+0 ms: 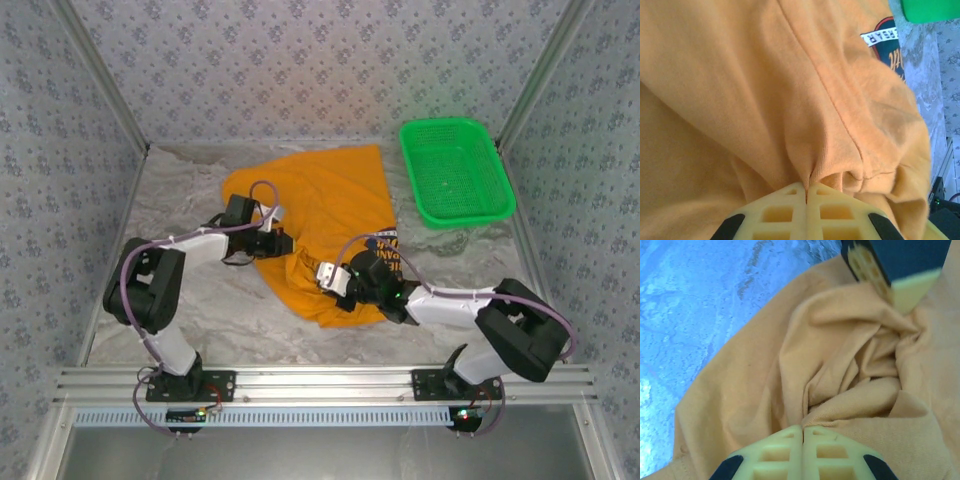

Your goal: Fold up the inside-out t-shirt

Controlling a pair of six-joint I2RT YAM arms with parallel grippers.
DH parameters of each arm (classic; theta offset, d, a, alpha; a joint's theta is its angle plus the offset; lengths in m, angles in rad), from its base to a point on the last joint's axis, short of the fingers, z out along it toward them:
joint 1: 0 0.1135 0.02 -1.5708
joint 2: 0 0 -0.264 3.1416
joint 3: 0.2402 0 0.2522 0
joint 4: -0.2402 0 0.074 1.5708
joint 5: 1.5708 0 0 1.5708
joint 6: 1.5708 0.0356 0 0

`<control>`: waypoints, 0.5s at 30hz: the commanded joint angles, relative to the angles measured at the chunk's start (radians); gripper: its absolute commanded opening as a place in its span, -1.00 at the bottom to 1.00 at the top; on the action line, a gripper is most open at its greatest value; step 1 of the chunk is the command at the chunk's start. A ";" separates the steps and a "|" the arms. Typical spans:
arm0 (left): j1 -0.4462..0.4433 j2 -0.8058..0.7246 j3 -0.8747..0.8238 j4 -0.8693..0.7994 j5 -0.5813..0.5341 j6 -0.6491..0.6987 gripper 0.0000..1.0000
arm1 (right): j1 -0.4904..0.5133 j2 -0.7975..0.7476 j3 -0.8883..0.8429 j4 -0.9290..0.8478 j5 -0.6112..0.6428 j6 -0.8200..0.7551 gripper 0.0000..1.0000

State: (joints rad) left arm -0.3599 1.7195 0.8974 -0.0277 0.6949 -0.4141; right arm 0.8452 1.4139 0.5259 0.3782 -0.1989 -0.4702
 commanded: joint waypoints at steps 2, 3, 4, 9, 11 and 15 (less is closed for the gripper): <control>0.004 0.060 -0.025 0.075 -0.001 -0.011 -0.84 | -0.049 -0.022 0.035 -0.077 -0.209 -0.135 -1.00; 0.004 0.079 -0.022 0.072 -0.024 -0.004 -0.82 | -0.059 -0.037 0.044 -0.122 -0.281 -0.195 -1.00; 0.005 0.094 -0.016 0.067 -0.033 0.004 -0.80 | -0.061 -0.058 0.040 -0.144 -0.320 -0.272 -1.00; 0.006 0.102 -0.020 0.065 -0.088 0.025 -0.53 | -0.116 -0.196 0.013 -0.212 -0.359 -0.353 -1.00; -0.001 0.094 -0.020 0.056 -0.087 0.050 -0.48 | -0.094 -0.239 0.020 -0.204 -0.226 -0.308 -1.00; -0.021 0.083 0.002 0.001 -0.081 0.091 -0.30 | -0.085 -0.279 0.066 -0.226 -0.118 -0.259 -0.84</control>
State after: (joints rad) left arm -0.3695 1.8164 0.8875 0.0223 0.6464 -0.3786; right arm 0.7540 1.1584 0.5480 0.1932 -0.4000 -0.7540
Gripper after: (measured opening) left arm 0.337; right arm 0.075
